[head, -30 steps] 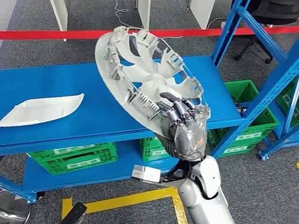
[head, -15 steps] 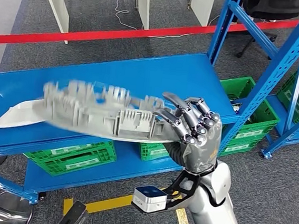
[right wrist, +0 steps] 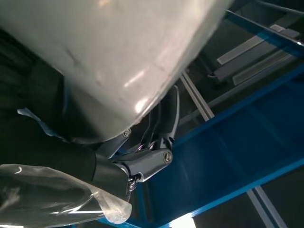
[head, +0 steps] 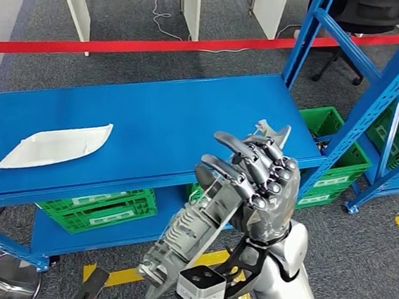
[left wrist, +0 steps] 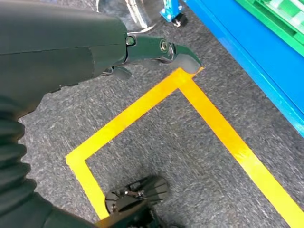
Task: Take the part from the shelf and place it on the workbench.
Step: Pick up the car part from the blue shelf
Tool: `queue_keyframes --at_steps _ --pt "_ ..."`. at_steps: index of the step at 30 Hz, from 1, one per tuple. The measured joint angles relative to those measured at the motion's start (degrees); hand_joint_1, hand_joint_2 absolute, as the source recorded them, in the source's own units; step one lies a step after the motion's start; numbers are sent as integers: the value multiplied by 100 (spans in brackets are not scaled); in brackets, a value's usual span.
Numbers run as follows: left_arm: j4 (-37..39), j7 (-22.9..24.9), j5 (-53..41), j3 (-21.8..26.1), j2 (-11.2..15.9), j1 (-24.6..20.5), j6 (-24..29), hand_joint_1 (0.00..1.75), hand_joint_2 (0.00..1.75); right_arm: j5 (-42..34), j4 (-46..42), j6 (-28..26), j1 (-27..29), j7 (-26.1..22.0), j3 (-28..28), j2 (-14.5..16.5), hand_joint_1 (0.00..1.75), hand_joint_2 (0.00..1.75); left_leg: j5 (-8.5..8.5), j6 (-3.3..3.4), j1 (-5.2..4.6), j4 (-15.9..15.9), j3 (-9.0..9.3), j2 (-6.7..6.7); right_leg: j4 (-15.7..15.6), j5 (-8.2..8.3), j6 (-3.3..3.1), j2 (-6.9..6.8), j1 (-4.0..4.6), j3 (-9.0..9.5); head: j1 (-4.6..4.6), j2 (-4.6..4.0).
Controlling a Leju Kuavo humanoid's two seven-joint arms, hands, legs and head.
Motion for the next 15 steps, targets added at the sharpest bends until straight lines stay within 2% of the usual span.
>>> queue_keyframes --at_steps 2,3,4,5,6,8,9,10,13,15 --pt "0 9 -2 3 -12 -2 -1 0 175 -21 -11 0 -1 21 30 0 175 175 4 27 -1 0 -2 2 742 -354 23 -2 -1 -342 20 0" --pt "0 11 -4 7 -16 2 -2 0 175 -34 -14 0 5 34 39 -1 175 175 2 31 -3 2 -2 3 1084 -468 32 -2 -1 -504 23 0" --pt "1 15 -10 11 -17 5 -7 0 175 -57 -14 0 12 44 44 -1 175 175 1 33 -4 4 -1 3 1263 -483 38 -2 -1 -593 24 0" --pt "1 19 -24 16 -18 8 -12 0 175 -90 -14 0 16 48 51 -1 175 175 -2 33 -5 7 2 0 1220 -390 37 -3 -1 -578 26 0" --pt "0 24 -42 21 -22 8 -16 0 175 -125 -17 0 16 40 61 -1 175 175 -6 30 -4 10 7 -6 946 -204 29 -5 -2 -450 26 0" --pt "-1 32 -90 29 -33 4 -26 0 175 -220 -34 0 13 21 82 0 175 175 -24 4 -17 27 8 -20 143 147 0 -9 2 -50 27 0" --pt "-2 37 -106 35 -37 3 -30 0 175 -264 -45 0 12 15 92 1 175 175 -30 -18 -28 39 -2 -25 -147 227 -18 -10 5 103 24 0" --pt "-2 40 -121 43 -38 4 -36 0 175 -300 -53 0 14 15 101 1 175 175 -30 -44 -37 48 -14 -26 -299 240 -37 -4 12 184 20 0" --pt "-2 55 -163 89 -42 4 -65 0 175 -345 -62 0 23 33 122 1 175 175 -36 -126 -30 64 -30 -19 -353 238 -111 11 14 204 17 0" --pt "-3 64 -179 114 -43 -5 -102 0 175 -354 -71 0 20 39 133 2 175 175 -221 -186 -20 318 -135 -12 -375 253 -176 -5 -10 218 -1 0"
